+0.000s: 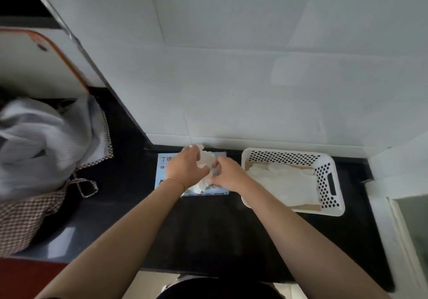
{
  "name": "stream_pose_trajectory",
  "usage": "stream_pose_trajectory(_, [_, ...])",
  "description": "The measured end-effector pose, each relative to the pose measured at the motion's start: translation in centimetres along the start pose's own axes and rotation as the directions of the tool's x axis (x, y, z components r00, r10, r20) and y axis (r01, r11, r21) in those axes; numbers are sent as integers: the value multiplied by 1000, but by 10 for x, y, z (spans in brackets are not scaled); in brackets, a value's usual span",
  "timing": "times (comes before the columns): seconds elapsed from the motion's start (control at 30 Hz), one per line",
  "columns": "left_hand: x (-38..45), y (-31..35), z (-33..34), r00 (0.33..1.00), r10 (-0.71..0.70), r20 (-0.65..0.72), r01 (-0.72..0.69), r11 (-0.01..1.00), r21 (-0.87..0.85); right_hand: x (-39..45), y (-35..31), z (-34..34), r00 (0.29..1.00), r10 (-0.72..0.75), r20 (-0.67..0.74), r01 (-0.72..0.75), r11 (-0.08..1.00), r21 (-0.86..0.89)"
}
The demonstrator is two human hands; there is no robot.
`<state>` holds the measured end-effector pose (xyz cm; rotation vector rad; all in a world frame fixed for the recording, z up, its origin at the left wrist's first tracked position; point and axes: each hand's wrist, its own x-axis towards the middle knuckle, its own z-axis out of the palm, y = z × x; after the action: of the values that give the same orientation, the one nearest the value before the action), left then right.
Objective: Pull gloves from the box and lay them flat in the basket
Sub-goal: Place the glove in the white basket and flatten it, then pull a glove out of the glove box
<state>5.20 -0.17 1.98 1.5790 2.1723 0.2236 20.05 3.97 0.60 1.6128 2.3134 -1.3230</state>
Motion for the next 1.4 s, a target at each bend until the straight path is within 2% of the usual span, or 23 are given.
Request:
stream_pose_trajectory(0.07, [-3, -11, -4, 999, -24, 26, 24, 999, -31, 4, -7, 11, 1000, 4, 16, -4, 1000, -25])
stream_pose_trajectory(0.13, [-4, -21, -8, 999, -28, 28, 29, 999, -19, 5, -13, 17, 1000, 5, -25, -7, 996, -86])
stream_pose_trajectory(0.3, [2, -36, -18, 997, -44, 59, 42, 999, 24, 0, -22, 9, 988, 22, -153, -23, 1000, -7])
stream_pose_trajectory(0.43, [0, -39, -22, 999, 34, 32, -30, 991, -132, -5, -37, -9, 968, -15, -249, 9, 1000, -27])
stream_pose_trajectory(0.53, [-5, -35, -26, 992, 123, 12, -119, 976, -182, -9, -49, -17, 928, -106, -358, 86, 994, -71])
stream_pose_trajectory(0.63, [-3, -31, -31, 993, 105, -54, -112, 978, -175, -14, -62, -22, 867, -194, -460, 166, 981, -102])
stream_pose_trajectory(0.77, [3, -30, -44, 987, 130, -94, -147, 969, -199, -18, -70, -33, 818, -192, -543, 189, 980, -62])
stream_pose_trajectory(0.83, [5, -31, -54, 985, 156, -72, -168, 959, -230, -18, -70, -38, 807, -161, -568, 163, 986, -48])
stream_pose_trajectory(0.93, [7, -36, -66, 983, 166, -74, -179, 954, -242, -19, -69, -41, 833, -116, -541, 121, 992, -28])
stream_pose_trajectory(1.07, [7, -45, -79, 984, 44, -174, -100, 939, -330, -22, -69, -42, 851, -59, -522, 110, 992, 66])
stream_pose_trajectory(1.17, [6, -44, -89, 969, -32, -245, -88, 882, -463, -22, -70, -42, 845, -11, -535, 85, 990, 114])
stream_pose_trajectory(1.3, [0, -29, -105, 968, -71, -239, -95, 780, -618, -14, -60, -39, 919, 84, -384, -94, 995, -8])
stream_pose_trajectory(1.37, [-5, -21, -112, 980, -91, -175, -74, 650, -756, -19, -61, -41, 911, 105, -400, -82, 994, 73])
stream_pose_trajectory(1.4, [-6, -18, -116, 986, -94, -135, -62, 549, -833, -24, -64, -43, 898, 93, -431, -36, 990, 140])
